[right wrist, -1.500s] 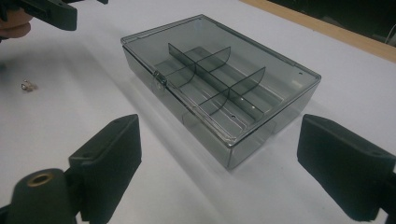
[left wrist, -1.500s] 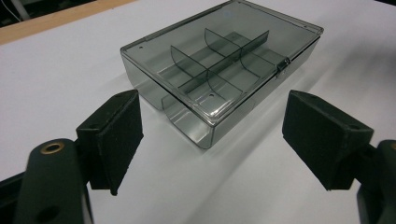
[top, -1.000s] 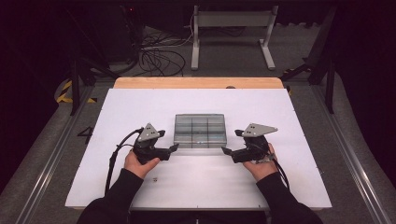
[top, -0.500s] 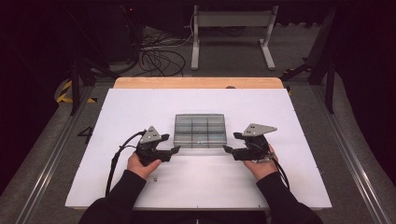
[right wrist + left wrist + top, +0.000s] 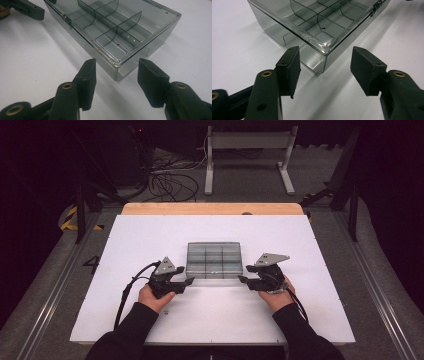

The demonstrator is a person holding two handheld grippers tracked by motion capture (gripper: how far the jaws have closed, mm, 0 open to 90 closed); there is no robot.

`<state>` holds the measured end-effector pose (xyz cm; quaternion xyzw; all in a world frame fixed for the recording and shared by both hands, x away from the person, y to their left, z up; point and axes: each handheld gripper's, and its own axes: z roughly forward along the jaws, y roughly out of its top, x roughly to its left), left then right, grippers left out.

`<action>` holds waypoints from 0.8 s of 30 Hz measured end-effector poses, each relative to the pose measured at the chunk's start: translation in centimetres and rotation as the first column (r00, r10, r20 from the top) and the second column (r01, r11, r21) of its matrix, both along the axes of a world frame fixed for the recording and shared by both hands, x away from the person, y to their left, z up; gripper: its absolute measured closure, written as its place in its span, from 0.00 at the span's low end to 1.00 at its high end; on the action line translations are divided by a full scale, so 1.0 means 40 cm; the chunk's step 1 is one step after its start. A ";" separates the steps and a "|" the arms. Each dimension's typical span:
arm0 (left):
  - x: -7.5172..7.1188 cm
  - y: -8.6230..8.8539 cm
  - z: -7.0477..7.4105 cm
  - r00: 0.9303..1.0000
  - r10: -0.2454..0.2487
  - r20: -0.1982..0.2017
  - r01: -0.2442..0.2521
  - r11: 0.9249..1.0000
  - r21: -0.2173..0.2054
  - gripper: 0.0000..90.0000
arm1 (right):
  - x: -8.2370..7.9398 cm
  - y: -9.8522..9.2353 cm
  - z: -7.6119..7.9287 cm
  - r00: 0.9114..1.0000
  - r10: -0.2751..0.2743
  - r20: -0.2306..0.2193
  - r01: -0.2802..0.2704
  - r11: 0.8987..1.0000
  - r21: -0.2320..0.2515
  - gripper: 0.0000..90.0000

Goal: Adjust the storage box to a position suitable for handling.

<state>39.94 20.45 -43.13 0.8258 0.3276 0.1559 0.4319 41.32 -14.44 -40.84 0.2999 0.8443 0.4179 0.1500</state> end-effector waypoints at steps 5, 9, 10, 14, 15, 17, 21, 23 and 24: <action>0.004 -0.006 -0.004 1.000 0.014 -0.002 -0.014 1.000 0.006 0.50 | 0.005 0.004 -0.007 1.000 -0.001 -0.011 0.001 1.000 -0.013 0.61; 0.005 -0.007 -0.005 1.000 0.020 0.001 -0.020 1.000 0.015 0.52 | 0.006 0.005 -0.007 1.000 -0.007 -0.010 0.006 1.000 -0.020 0.67; 0.005 -0.009 -0.005 1.000 0.020 0.002 -0.020 1.000 0.019 0.52 | 0.005 0.006 -0.007 1.000 -0.007 -0.006 0.007 1.000 -0.021 0.68; 0.002 -0.013 -0.006 1.000 0.019 0.009 -0.019 0.999 0.036 0.55 | 0.003 0.009 -0.005 1.000 -0.010 0.006 0.010 1.000 -0.023 0.73; 0.002 -0.014 -0.006 1.000 0.020 0.011 -0.021 0.999 0.037 0.56 | 0.003 0.010 -0.006 1.000 -0.009 0.006 0.009 1.000 -0.027 0.75; 0.003 -0.013 -0.007 1.000 0.020 0.007 -0.020 0.999 0.033 0.57 | 0.003 0.012 -0.007 1.000 -0.008 0.005 0.008 0.999 -0.033 0.76; 0.004 -0.012 -0.007 1.000 0.020 0.009 -0.021 0.999 0.034 0.58 | 0.000 0.013 -0.005 1.000 -0.004 0.012 0.005 0.999 -0.036 0.79; 0.004 -0.012 -0.007 1.000 0.020 0.009 -0.020 0.999 0.034 0.58 | 0.000 0.013 -0.005 1.000 -0.004 0.010 0.005 0.999 -0.035 0.80; 0.005 -0.012 -0.007 1.000 0.020 0.008 -0.020 0.999 0.032 0.58 | 0.000 0.012 -0.005 1.000 -0.005 0.009 0.005 0.999 -0.035 0.80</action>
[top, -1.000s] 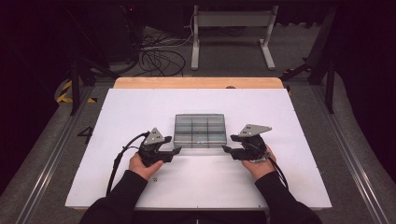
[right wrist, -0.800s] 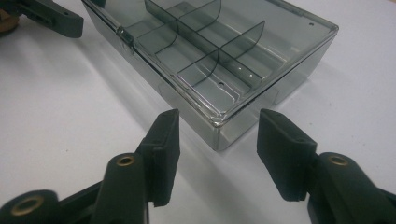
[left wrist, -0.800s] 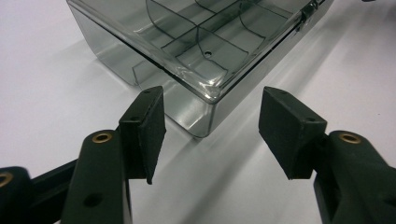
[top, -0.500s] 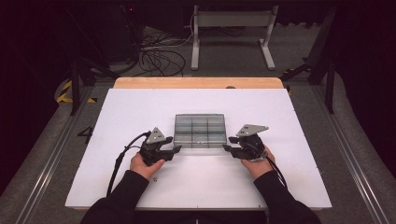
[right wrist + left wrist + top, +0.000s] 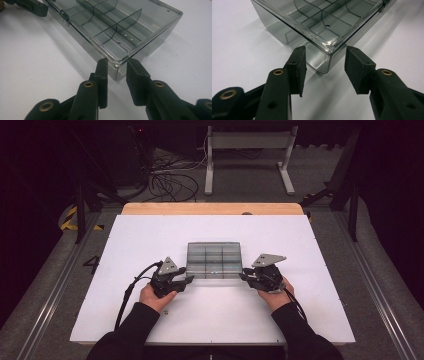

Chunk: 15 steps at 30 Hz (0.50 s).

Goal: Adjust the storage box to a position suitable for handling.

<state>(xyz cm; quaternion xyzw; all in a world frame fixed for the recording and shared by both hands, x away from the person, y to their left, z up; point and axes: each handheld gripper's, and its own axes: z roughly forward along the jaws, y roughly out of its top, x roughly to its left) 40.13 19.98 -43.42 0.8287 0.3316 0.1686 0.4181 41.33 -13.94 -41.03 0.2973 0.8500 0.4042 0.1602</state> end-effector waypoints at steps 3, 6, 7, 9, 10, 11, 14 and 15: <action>0.000 0.000 0.000 1.000 0.000 0.002 0.000 1.000 0.003 0.58 | -0.001 0.001 0.000 1.000 -0.003 0.001 0.003 1.000 -0.001 0.80; 0.000 0.000 0.000 1.000 0.000 0.002 0.000 1.000 0.004 0.58 | -0.001 0.002 0.000 1.000 -0.004 0.002 0.004 1.000 -0.003 0.80; 0.000 0.000 0.000 1.000 -0.001 0.001 0.001 1.000 0.003 0.58 | -0.001 0.002 0.000 1.000 -0.005 0.002 0.005 1.000 -0.003 0.80; 0.000 0.000 0.000 1.000 -0.001 0.001 0.001 1.000 0.004 0.58 | -0.002 0.002 0.001 1.000 -0.006 0.002 0.006 1.000 -0.003 0.80; 0.000 0.000 0.000 1.000 -0.001 0.002 0.001 1.000 0.004 0.58 | -0.002 0.002 0.001 1.000 -0.006 0.002 0.006 1.000 -0.003 0.80; 0.000 0.000 0.001 1.000 -0.001 0.002 0.001 1.000 0.005 0.58 | -0.002 0.002 0.001 1.000 -0.006 0.003 0.006 1.000 -0.003 0.81; 0.001 0.000 0.001 1.000 0.000 0.002 0.000 1.000 0.003 0.58 | -0.002 0.001 0.001 1.000 -0.006 0.002 0.006 1.000 0.000 0.81; 0.001 0.000 0.001 1.000 -0.001 0.001 0.001 1.000 0.004 0.58 | -0.002 0.001 0.002 1.000 -0.005 0.001 0.005 1.000 0.003 0.82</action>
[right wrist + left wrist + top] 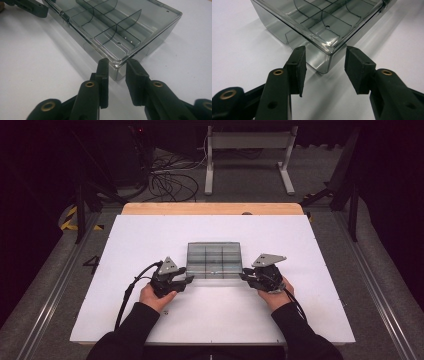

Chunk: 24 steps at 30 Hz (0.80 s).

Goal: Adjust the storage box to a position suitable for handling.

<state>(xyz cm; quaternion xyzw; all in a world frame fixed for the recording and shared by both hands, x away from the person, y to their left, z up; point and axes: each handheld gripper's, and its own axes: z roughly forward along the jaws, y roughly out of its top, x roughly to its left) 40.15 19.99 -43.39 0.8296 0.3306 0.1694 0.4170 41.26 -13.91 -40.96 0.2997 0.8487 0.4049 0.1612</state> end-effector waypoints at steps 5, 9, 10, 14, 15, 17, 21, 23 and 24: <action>0.000 0.000 0.000 1.000 0.000 0.000 0.000 1.000 0.000 0.58 | 0.000 -0.002 0.001 1.000 -0.002 -0.001 0.002 1.000 0.007 0.85; 0.000 0.000 0.000 1.000 0.000 0.001 0.000 1.000 0.001 0.58 | -0.004 -0.001 0.009 1.000 0.002 0.012 -0.002 1.000 0.027 0.88; 0.000 0.000 0.000 1.000 -0.001 0.000 0.001 1.000 -0.001 0.58 | -0.004 -0.001 0.009 1.000 0.002 0.012 -0.002 1.000 0.027 0.88; 0.000 0.001 0.000 1.000 -0.002 -0.001 0.002 1.000 -0.001 0.58 | -0.005 -0.001 0.009 1.000 0.004 0.016 -0.004 1.000 0.021 0.88; 0.001 0.001 0.000 1.000 -0.002 -0.001 0.002 1.000 -0.001 0.58 | -0.005 -0.001 0.009 1.000 0.004 0.016 -0.004 1.000 0.021 0.88; 0.000 0.001 0.000 1.000 0.001 -0.003 -0.001 1.000 -0.005 0.58 | -0.005 -0.001 0.009 1.000 0.005 0.016 -0.005 1.000 0.021 0.88; -0.002 0.005 0.003 1.000 -0.005 0.001 0.005 1.000 -0.007 0.57 | -0.005 -0.001 0.011 1.000 0.006 0.019 -0.007 1.000 0.021 0.88; -0.003 0.010 0.006 1.000 -0.003 -0.006 0.003 1.000 -0.020 0.57 | -0.005 -0.003 0.014 1.000 0.007 0.020 -0.007 1.000 0.029 0.87; -0.005 0.015 0.011 1.000 -0.005 -0.010 0.005 1.000 -0.025 0.57 | -0.005 -0.003 0.017 1.000 0.005 0.021 -0.005 0.999 0.033 0.87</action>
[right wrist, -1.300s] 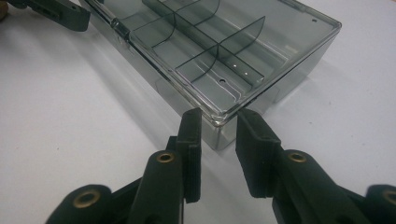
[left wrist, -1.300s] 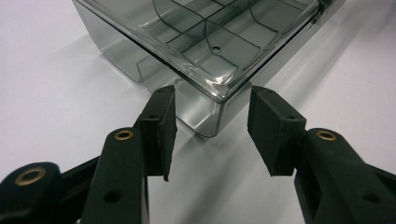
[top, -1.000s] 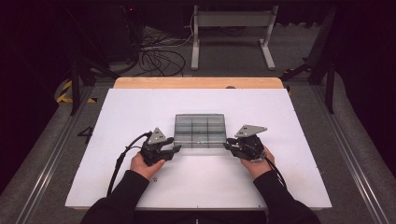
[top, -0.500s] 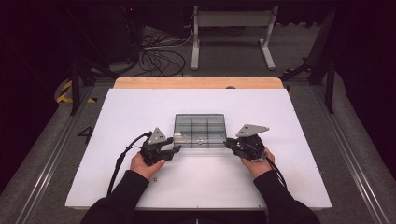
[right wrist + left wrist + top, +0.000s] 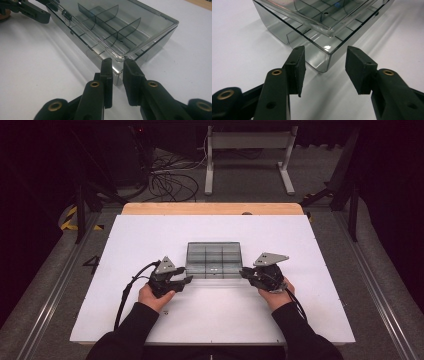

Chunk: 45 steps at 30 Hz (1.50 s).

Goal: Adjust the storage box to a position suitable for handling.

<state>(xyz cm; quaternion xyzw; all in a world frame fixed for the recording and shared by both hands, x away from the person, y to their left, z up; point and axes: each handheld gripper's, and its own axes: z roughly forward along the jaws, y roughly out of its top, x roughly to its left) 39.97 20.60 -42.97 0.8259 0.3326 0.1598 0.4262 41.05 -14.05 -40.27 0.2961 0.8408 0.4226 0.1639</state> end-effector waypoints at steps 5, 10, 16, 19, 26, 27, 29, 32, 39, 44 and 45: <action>-0.013 0.028 0.027 1.000 0.005 0.014 -0.004 0.999 -0.038 0.66 | 0.002 0.001 0.010 1.000 -0.001 0.009 0.001 1.000 0.013 0.87; -0.020 0.036 0.052 1.000 0.005 0.017 -0.004 0.998 -0.056 0.78 | 0.003 0.000 0.017 1.000 -0.001 0.013 0.001 1.000 0.022 0.87; -0.017 0.007 0.074 1.000 -0.026 0.003 0.026 0.999 -0.018 0.96 | 0.005 0.001 0.021 1.000 -0.005 0.015 0.004 1.000 0.030 0.87; -0.014 -0.008 0.073 1.000 -0.015 -0.009 0.015 1.000 -0.007 1.00 | 0.006 0.002 0.022 1.000 -0.006 0.015 0.005 0.999 0.032 0.87; -0.007 -0.010 0.072 1.000 0.022 -0.012 -0.023 0.999 -0.023 1.00 | 0.007 0.003 0.020 1.000 -0.005 0.012 0.005 1.000 0.029 0.86; -0.007 -0.010 0.072 1.000 0.027 -0.014 -0.027 0.999 -0.025 1.00 | 0.007 0.003 0.020 1.000 -0.005 0.012 0.005 1.000 0.028 0.86; -0.007 -0.010 0.073 0.999 0.031 -0.012 -0.031 0.999 -0.030 1.00 | 0.006 0.004 0.020 1.000 -0.005 0.014 0.004 1.000 0.027 0.86; -0.007 -0.011 0.072 0.999 0.037 -0.011 -0.037 0.999 -0.032 1.00 | 0.006 0.003 0.020 1.000 -0.005 0.016 0.005 1.000 0.024 0.85; -0.005 -0.007 0.076 0.999 0.045 0.002 -0.044 0.998 -0.045 0.99 | 0.018 0.010 0.024 1.000 -0.016 0.013 0.017 0.999 -0.032 0.53; -0.006 -0.007 0.077 0.999 0.045 0.002 -0.045 0.998 -0.052 0.99 | 0.034 0.019 0.042 0.999 -0.023 0.044 0.025 0.998 -0.058 0.42; -0.006 -0.006 0.076 0.999 0.045 0.002 -0.045 0.998 -0.053 0.99 | 0.038 0.021 0.043 0.999 -0.024 0.046 0.027 0.997 -0.067 0.41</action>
